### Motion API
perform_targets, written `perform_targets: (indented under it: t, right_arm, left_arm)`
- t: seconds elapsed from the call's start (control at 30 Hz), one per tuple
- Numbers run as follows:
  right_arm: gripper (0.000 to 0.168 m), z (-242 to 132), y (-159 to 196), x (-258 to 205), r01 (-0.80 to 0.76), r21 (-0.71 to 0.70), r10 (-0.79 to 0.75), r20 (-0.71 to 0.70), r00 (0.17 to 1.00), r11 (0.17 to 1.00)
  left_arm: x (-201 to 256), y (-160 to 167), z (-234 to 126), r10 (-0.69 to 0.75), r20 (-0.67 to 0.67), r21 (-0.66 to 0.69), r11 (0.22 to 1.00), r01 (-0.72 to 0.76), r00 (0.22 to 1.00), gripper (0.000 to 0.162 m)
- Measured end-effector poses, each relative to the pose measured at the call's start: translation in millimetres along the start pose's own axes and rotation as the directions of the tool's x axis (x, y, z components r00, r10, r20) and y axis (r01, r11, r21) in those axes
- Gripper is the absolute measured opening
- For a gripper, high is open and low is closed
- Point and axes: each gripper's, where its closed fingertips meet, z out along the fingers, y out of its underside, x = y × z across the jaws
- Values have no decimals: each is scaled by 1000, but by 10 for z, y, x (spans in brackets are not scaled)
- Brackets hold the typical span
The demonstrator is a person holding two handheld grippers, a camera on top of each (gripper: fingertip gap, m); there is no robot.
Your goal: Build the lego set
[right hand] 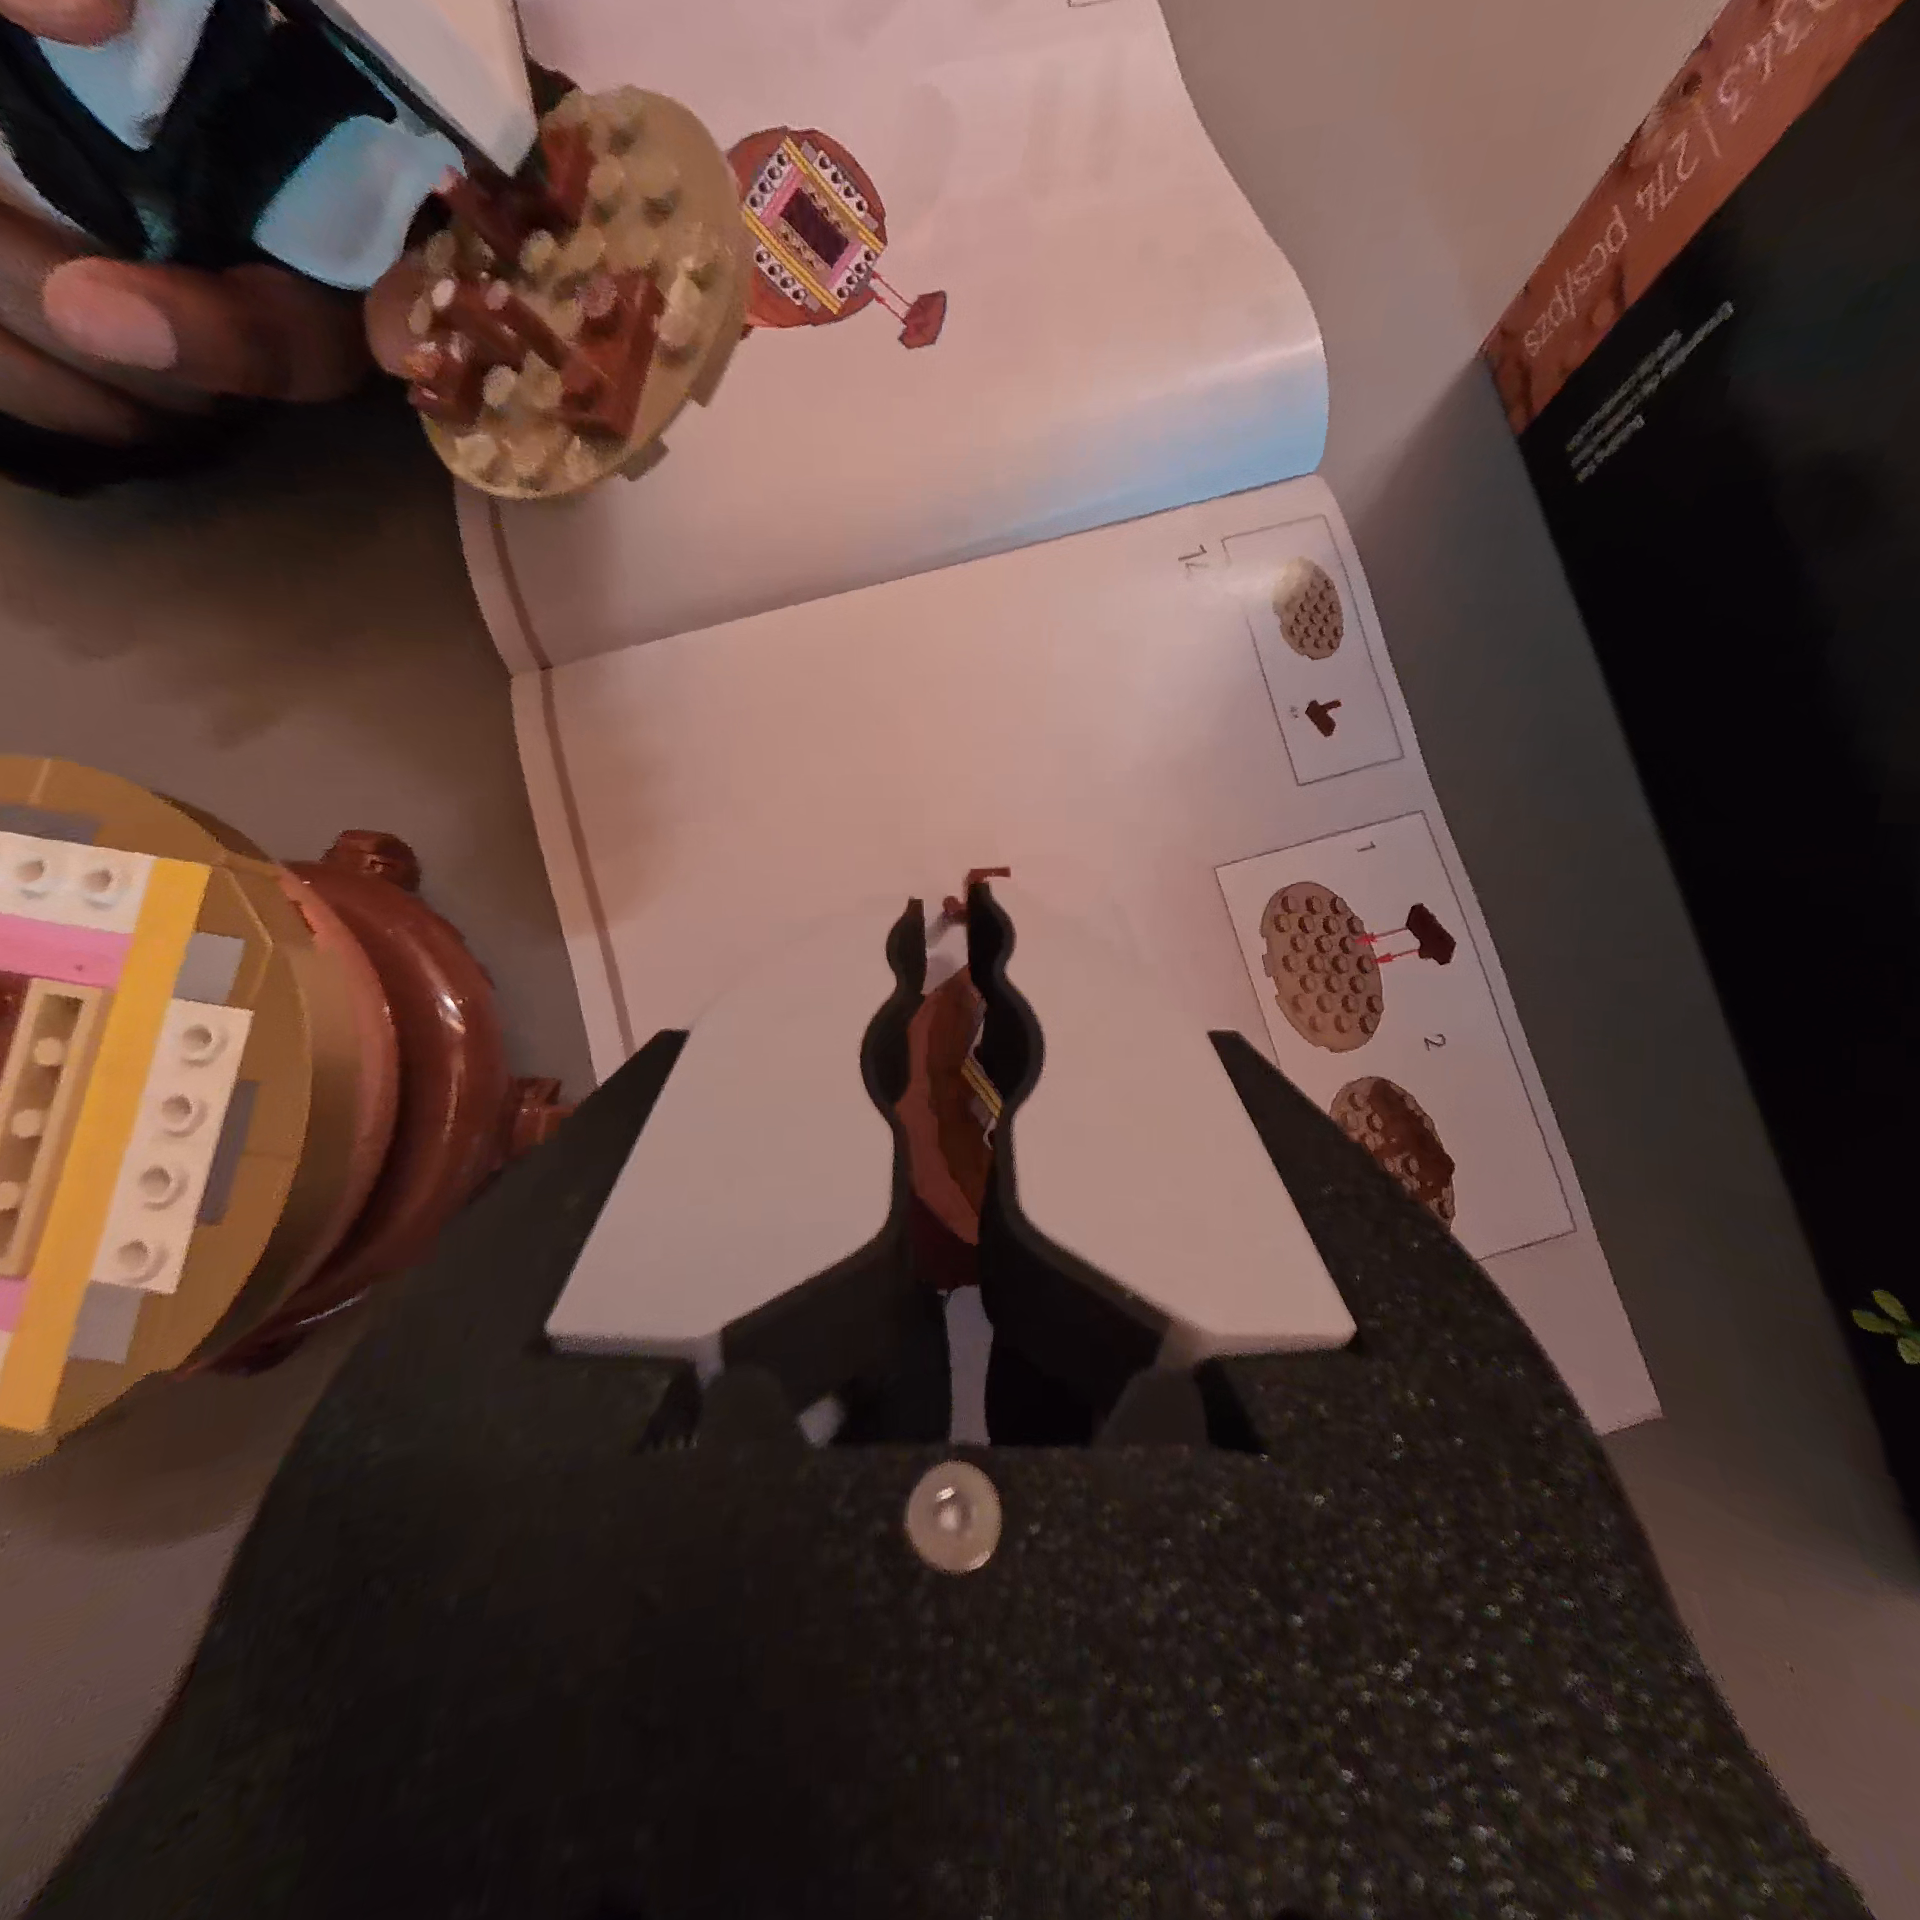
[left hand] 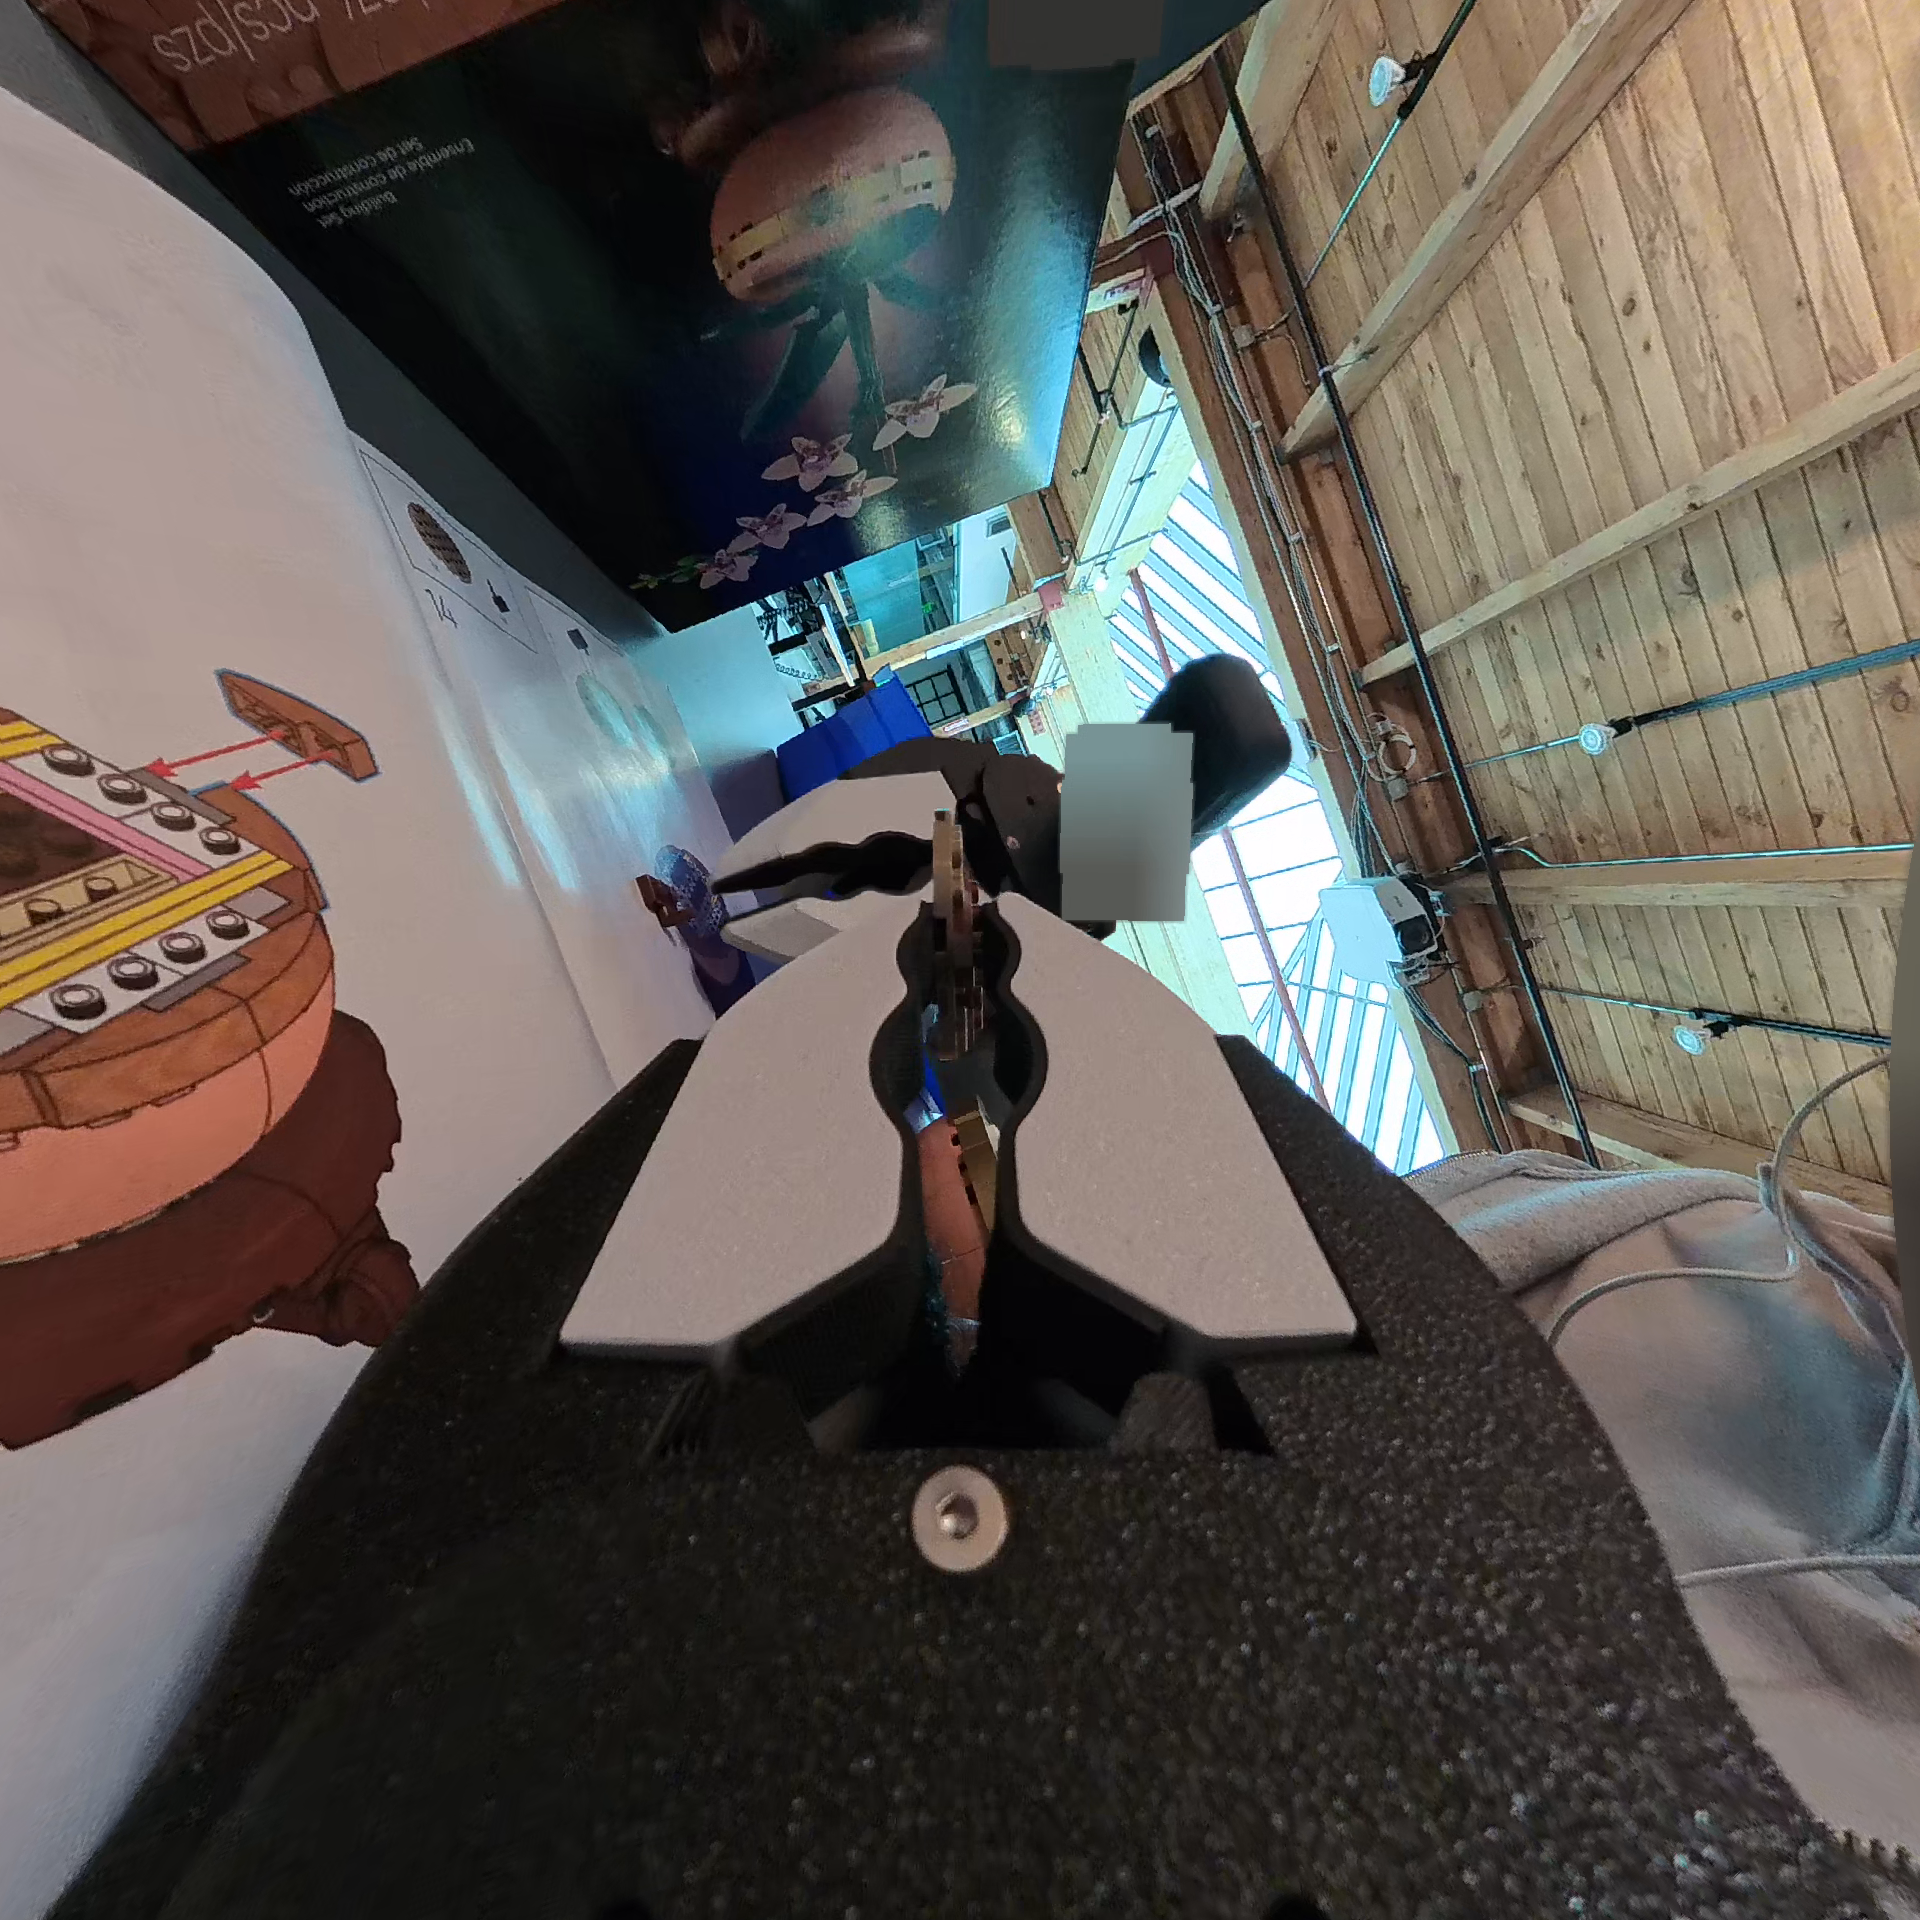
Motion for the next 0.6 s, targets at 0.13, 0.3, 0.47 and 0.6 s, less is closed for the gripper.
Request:
perform_targets:
  t: [0.13, 0.3, 0.47, 0.6]
  right_arm:
    - [6, 55, 36, 8, 22, -26, -22, -15, 1000, 999]
    - [2, 69, 13, -15, 36, -15, -36, -1, 999, 999]
    - [2, -158, -320, 11, 15, 108, -13, -23, 1000, 994]
    - [2, -370, -697, -70, 19, 215, -11, -39, 999, 976]
  left_arm:
    - [-6, 7, 5, -2, 4, -5, 1000, 2, 1000, 7]
    - [-12, 9, 7, -2, 8, -7, 1000, 2, 1000, 7]
    - [-30, -3, 5, 1, 24, 3, 1000, -1, 1000, 7]
    - [-54, -37, -7, -3, 43, 29, 1000, 2, 999, 7]
